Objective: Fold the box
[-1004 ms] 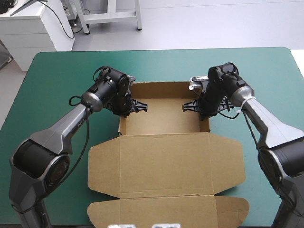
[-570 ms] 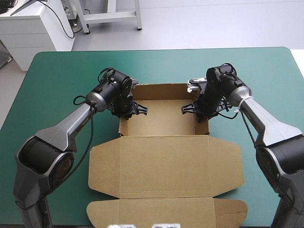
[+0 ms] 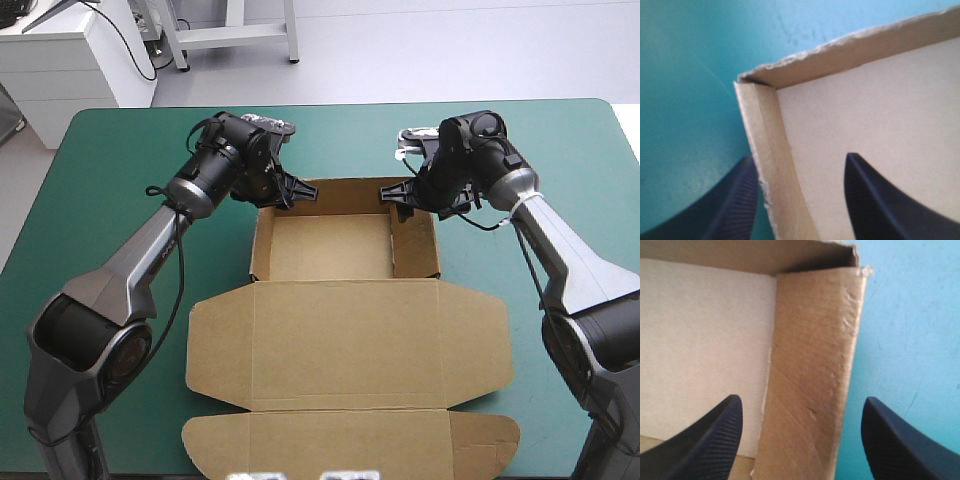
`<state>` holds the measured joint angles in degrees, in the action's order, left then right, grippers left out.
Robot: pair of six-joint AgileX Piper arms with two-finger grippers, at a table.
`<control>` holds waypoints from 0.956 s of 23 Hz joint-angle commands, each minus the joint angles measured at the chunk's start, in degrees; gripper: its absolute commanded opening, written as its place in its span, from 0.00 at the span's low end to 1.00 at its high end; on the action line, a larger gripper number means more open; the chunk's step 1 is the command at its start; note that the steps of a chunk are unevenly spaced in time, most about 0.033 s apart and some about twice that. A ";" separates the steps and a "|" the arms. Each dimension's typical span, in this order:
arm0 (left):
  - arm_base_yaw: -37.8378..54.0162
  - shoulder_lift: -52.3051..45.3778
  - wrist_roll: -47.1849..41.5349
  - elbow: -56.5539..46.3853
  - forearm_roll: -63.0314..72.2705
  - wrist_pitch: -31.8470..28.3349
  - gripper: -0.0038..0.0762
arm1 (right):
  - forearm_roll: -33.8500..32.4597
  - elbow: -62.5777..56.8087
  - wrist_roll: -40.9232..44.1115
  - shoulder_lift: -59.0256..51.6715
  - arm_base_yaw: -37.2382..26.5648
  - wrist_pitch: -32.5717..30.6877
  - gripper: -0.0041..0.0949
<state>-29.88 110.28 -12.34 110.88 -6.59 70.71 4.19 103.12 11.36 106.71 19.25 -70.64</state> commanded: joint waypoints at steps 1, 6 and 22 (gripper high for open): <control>-0.28 -6.83 7.64 2.89 0.09 3.24 0.21 | 0.02 2.92 0.05 -6.32 0.02 -0.71 0.67; -0.28 -19.00 7.66 2.02 -0.81 3.24 0.04 | -4.86 2.81 2.44 -12.58 0.02 -0.71 0.68; -0.28 -63.91 6.74 -39.04 -2.60 -5.14 0.04 | -1.58 -13.19 2.63 -9.73 0.02 10.54 0.68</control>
<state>-29.88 51.89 -4.83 75.97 -9.37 69.58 1.95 89.37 14.49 97.77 19.25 -62.74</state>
